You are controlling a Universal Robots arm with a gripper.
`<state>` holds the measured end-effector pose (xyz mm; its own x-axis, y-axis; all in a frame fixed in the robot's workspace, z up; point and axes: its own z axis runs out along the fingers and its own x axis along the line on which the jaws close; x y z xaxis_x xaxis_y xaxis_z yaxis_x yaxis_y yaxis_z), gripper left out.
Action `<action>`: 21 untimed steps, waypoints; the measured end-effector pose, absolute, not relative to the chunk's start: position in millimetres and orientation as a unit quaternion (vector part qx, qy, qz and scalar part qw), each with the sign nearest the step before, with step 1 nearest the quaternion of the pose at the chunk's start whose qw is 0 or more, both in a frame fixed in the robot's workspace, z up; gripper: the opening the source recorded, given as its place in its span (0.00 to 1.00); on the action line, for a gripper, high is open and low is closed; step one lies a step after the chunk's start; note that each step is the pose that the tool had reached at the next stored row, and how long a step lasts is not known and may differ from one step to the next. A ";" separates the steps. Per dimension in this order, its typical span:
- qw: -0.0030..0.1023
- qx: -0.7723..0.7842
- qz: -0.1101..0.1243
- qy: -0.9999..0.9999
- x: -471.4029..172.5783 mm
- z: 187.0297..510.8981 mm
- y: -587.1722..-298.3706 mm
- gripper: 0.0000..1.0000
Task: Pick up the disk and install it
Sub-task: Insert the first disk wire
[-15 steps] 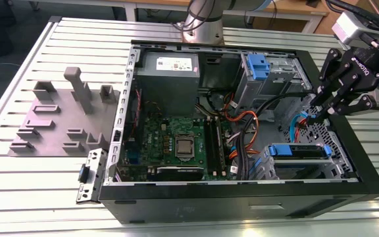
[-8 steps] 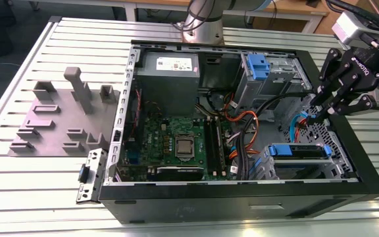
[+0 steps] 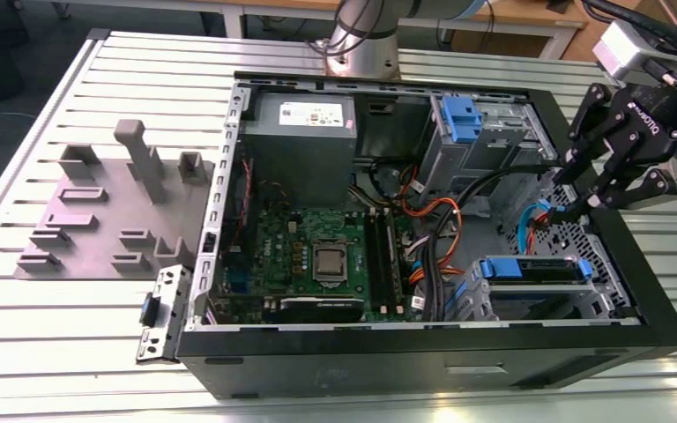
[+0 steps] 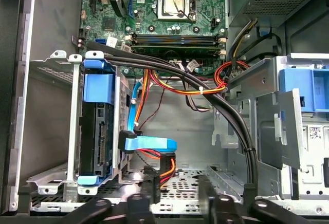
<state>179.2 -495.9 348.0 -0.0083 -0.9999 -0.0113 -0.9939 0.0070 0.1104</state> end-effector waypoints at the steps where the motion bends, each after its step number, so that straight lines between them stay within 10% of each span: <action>1: 0.035 0.703 -0.043 -0.709 179.2 348.0 -495.9 0.46; 18: 0.034 0.703 -0.044 -0.709 179.2 348.0 -495.9 0.60; 21: 0.046 0.703 -0.032 -0.709 179.2 348.0 -495.9 0.60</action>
